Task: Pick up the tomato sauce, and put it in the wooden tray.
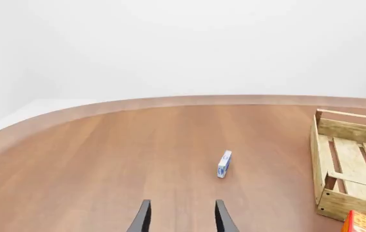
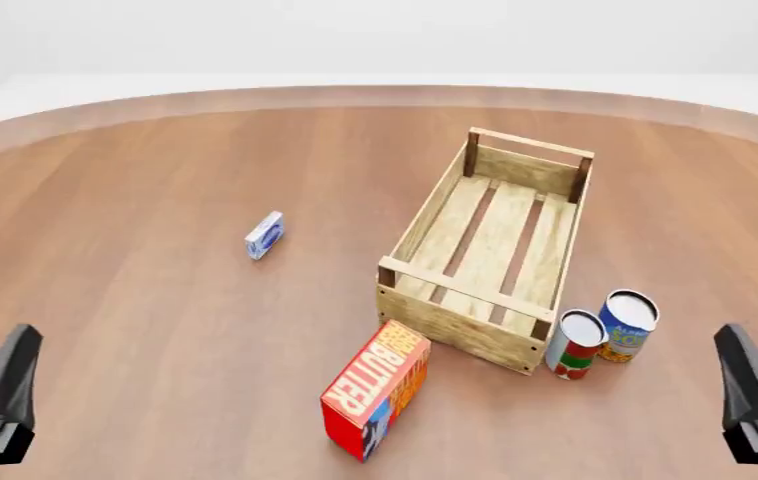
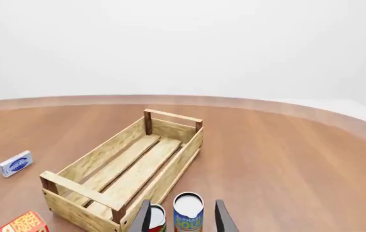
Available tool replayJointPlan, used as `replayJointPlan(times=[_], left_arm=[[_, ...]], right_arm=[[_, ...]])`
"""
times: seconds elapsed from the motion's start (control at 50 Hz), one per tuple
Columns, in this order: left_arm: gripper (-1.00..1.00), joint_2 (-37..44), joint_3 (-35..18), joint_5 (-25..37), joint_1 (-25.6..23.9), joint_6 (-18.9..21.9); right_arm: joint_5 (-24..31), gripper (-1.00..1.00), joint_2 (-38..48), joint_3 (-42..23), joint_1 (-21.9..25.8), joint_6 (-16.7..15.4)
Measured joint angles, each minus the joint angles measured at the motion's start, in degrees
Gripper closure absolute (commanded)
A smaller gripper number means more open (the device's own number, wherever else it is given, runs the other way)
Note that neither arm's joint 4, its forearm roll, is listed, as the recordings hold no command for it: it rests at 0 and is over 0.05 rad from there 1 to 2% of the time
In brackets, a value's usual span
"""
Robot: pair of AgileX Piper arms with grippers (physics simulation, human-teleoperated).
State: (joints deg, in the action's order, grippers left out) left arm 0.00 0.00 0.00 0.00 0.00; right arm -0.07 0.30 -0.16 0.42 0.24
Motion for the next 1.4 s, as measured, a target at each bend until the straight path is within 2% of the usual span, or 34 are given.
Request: replayJointPlan(times=[0.5,1.0,1.4], left_arm=[[-1.00,0.00,0.00,0.00,0.00,0.00],[-1.00,0.00,0.00,0.00,0.00,0.00],[-1.00,0.00,0.00,0.00,0.00,0.00]], right_arm=[[1.94,-1.00,0.13,-1.23,0.83,-0.11],[4.93,-1.00,1.04,-1.57,3.71,0.32],[2.54,-1.00,7.89,-1.95,5.54,0.63]])
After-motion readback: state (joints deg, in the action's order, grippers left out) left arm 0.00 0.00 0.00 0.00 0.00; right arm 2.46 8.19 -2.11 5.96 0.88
